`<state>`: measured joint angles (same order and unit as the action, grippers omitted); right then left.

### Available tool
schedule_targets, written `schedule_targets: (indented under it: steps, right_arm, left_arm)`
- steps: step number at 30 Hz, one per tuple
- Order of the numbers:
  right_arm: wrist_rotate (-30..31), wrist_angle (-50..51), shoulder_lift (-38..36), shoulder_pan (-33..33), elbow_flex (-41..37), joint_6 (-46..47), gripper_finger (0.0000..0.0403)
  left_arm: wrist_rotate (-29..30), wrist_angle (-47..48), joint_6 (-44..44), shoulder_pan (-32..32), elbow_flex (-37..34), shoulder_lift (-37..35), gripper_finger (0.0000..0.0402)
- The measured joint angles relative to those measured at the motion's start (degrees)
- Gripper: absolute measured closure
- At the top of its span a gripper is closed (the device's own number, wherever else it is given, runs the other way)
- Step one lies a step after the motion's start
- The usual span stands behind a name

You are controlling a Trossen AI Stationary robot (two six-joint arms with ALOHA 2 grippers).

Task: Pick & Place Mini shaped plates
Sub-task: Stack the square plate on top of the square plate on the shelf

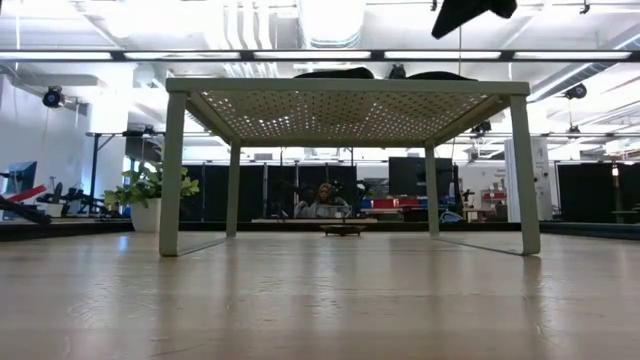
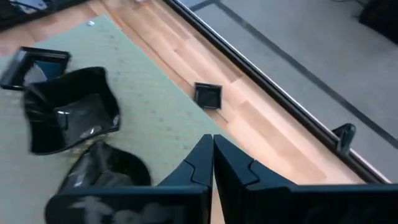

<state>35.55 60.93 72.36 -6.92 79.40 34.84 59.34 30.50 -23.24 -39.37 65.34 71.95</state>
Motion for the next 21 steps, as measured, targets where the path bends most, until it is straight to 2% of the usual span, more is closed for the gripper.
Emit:
schedule_targets:
  steps: [5, 9, 14, 16, 21]
  right_arm:
    - [-8.8, -1.9, 0.1, 8.3, 0.0, -7.2, 0.0394]
    - [-15.8, -7.0, 0.2, 16.1, 0.0, -14.8, 0.0394]
    - [-29.6, -14.8, 0.7, 27.0, -0.2, -23.1, 0.0394]
    - [-34.8, -17.0, 1.6, 31.0, -0.2, -25.4, 0.0394]
    - [-39.4, -19.3, 6.1, 39.6, -0.3, -30.2, 0.0394]
  left_arm:
    - [-9.3, 3.1, 2.9, 11.5, 0.0, -5.5, 0.0331]
    - [-19.0, 3.0, 9.3, 23.9, 0.0, -9.3, 0.0331]
    - [-35.7, 1.6, 17.0, 43.6, 0.0, -10.7, 0.0331]
    - [-44.2, -0.4, 20.1, 51.9, 0.0, -9.8, 0.0331]
    - [-65.1, -6.7, 25.3, 69.1, 0.0, -4.7, 0.0331]
